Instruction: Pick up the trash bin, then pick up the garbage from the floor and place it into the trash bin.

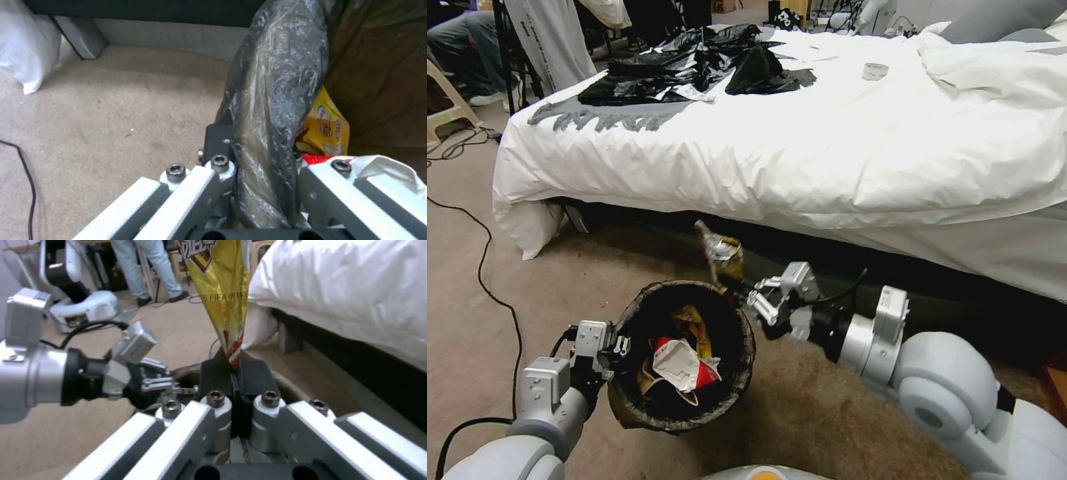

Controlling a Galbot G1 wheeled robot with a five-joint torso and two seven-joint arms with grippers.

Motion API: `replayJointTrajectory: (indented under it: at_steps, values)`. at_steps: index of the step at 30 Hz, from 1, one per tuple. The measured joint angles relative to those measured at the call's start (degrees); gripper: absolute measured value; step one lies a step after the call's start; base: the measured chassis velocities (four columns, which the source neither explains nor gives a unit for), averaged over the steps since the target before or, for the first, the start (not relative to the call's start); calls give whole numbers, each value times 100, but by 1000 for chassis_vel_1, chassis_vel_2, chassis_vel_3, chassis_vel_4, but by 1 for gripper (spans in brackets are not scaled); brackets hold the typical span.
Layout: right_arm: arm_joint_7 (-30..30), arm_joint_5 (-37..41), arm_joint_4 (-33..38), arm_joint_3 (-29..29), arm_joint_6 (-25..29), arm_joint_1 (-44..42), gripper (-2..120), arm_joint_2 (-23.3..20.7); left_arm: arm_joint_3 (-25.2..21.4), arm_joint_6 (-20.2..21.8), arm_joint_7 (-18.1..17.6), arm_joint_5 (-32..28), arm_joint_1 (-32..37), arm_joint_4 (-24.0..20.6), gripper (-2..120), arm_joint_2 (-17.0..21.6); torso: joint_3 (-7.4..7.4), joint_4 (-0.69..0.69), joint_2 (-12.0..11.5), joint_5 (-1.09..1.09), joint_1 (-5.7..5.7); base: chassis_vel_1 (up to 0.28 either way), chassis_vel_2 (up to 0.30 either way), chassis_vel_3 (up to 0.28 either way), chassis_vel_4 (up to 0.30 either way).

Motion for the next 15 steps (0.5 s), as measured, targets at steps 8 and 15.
replayJointTrajectory:
  at_steps: [8, 15]
  values:
    - [10, -74, -99, -405, -45, 112, 0, 36, 12, 0, 8, 33, -15, 0, 3, -23, 0, 0, 0, 0, 0, 0, 0, 0, 0]
    - [66, -113, -225, -753, -54, 316, 0, 92, 57, 0, 45, 82, -17, 0, 3, -61, 0, 0, 0, 0, 0, 0, 0, 0, 0]
